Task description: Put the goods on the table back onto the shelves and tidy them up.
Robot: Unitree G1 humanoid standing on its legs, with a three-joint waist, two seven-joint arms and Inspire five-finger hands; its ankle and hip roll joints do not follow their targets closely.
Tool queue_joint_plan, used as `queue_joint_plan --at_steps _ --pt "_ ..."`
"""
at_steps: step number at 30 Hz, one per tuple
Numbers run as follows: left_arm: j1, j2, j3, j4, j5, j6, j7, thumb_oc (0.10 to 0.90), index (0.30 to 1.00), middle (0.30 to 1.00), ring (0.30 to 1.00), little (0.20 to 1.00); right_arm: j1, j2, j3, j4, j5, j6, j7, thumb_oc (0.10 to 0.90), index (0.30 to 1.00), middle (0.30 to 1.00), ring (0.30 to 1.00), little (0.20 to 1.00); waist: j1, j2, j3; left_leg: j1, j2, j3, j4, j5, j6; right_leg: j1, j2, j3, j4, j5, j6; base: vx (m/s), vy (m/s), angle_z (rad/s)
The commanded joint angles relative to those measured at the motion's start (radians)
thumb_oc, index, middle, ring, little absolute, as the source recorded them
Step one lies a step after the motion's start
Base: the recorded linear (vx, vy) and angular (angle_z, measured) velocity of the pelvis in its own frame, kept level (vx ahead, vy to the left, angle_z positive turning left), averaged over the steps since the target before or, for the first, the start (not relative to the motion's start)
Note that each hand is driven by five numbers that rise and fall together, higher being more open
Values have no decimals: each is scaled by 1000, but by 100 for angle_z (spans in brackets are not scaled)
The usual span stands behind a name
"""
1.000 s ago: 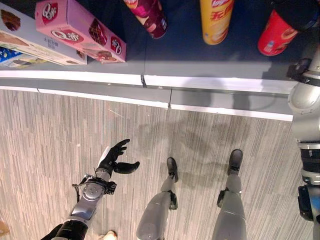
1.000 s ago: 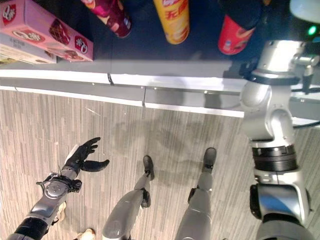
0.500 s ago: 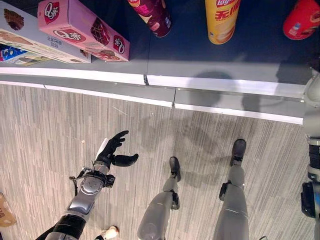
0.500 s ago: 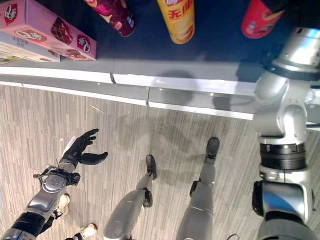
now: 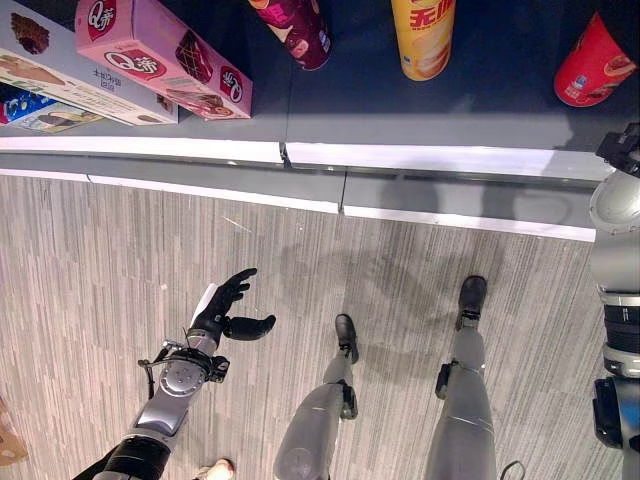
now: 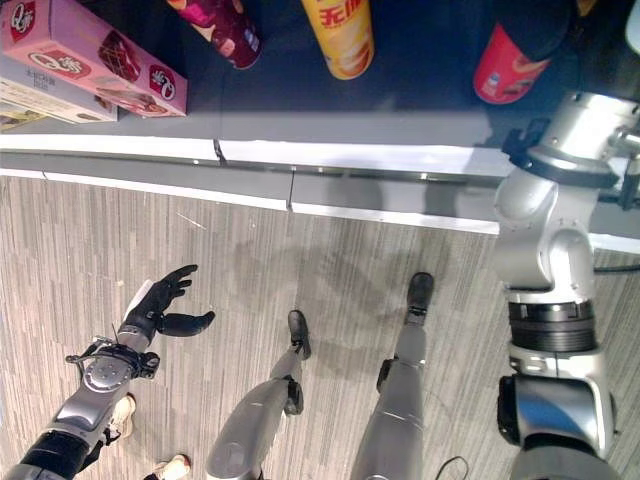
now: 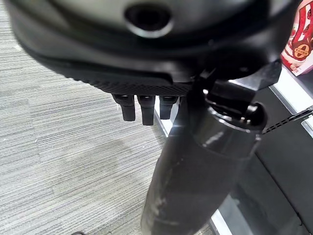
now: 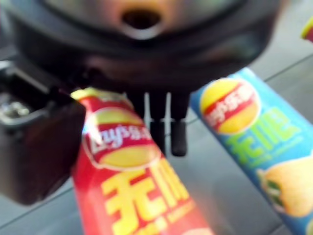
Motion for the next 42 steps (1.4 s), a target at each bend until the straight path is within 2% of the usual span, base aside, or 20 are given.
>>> queue_joint_plan --at_steps 1,5,8,13,25,42 --pt "72 110 5 -54 -4 -28 21 800 900 900 900 900 -108 -71 7 -141 -20 -56 -30 400 300 300 300 300 36 21 -10 107 57 -31 10 -142 -52 30 -91 14 313 -354 148 0 0 0" --pt "70 114 1 -60 -5 -28 22 800 900 900 900 900 -128 -81 26 -129 -19 -58 -29 400 300 300 300 300 39 20 -10 101 58 -35 10 -141 -53 30 -92 9 311 -351 149 0 0 0" --pt "18 47 -15 149 21 -33 60 800 900 900 900 900 -160 -69 68 -105 -14 -63 -36 400 300 300 300 300 46 10 -9 93 58 -37 10 -138 -57 24 -92 4 312 -347 149 0 0 0" --pt "-11 -19 -45 259 -15 -35 86 800 900 900 900 900 -160 -70 69 -84 -12 -46 -52 400 300 300 300 300 52 10 1 82 54 -43 10 -135 -57 16 -96 0 312 -342 147 6 -9 5" --pt "-48 -47 -69 304 -20 -35 101 800 900 900 900 900 -163 -56 67 -74 -8 -43 -68 400 300 300 300 300 54 12 9 79 49 -44 10 -137 -56 6 -102 6 325 -349 144 3 0 2" --pt "-107 -69 -90 352 -6 -27 123 800 900 900 900 900 -140 -41 48 -50 15 -32 -95 400 300 300 300 300 31 11 25 90 44 -40 10 -142 -54 -9 -101 22 344 -354 142 0 0 0"
